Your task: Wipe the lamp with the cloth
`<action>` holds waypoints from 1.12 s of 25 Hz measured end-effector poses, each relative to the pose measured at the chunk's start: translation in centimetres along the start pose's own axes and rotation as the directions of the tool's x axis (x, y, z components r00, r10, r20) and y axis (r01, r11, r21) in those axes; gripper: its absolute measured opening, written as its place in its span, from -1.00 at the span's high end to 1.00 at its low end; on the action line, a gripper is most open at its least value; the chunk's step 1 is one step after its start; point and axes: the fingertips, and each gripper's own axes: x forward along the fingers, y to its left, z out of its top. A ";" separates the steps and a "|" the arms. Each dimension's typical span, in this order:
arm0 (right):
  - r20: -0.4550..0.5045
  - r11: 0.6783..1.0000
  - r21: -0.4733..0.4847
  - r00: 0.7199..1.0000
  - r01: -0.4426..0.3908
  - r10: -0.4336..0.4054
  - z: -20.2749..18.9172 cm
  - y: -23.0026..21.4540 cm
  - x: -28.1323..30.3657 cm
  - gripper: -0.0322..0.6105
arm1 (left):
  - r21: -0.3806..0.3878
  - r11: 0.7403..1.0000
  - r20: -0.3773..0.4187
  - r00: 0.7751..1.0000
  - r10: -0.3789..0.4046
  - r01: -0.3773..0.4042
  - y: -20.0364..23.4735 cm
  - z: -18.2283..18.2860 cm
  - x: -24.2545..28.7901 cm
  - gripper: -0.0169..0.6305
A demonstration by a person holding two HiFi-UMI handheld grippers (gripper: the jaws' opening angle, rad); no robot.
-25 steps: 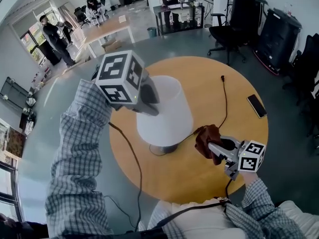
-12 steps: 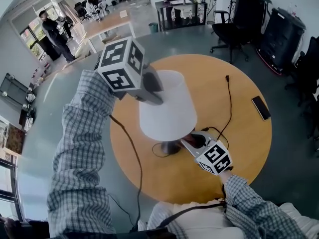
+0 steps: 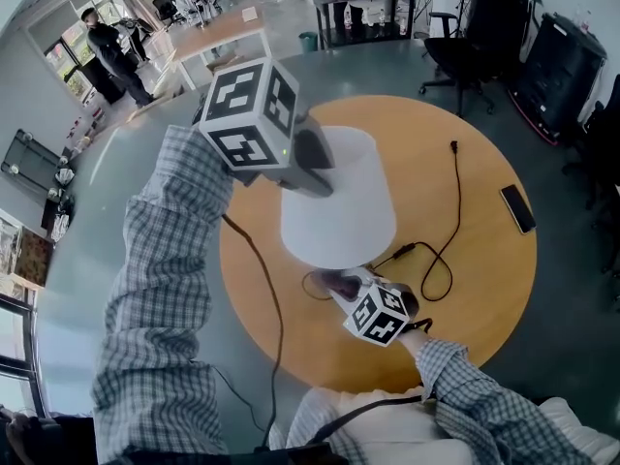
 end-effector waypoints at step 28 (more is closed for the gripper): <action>-0.264 0.999 -0.032 0.965 -0.008 -0.001 -7.2 -1.7 -0.7 0.68 | 0.036 0.998 -0.006 0.999 0.054 -0.053 -1.7 0.1 0.2 0.72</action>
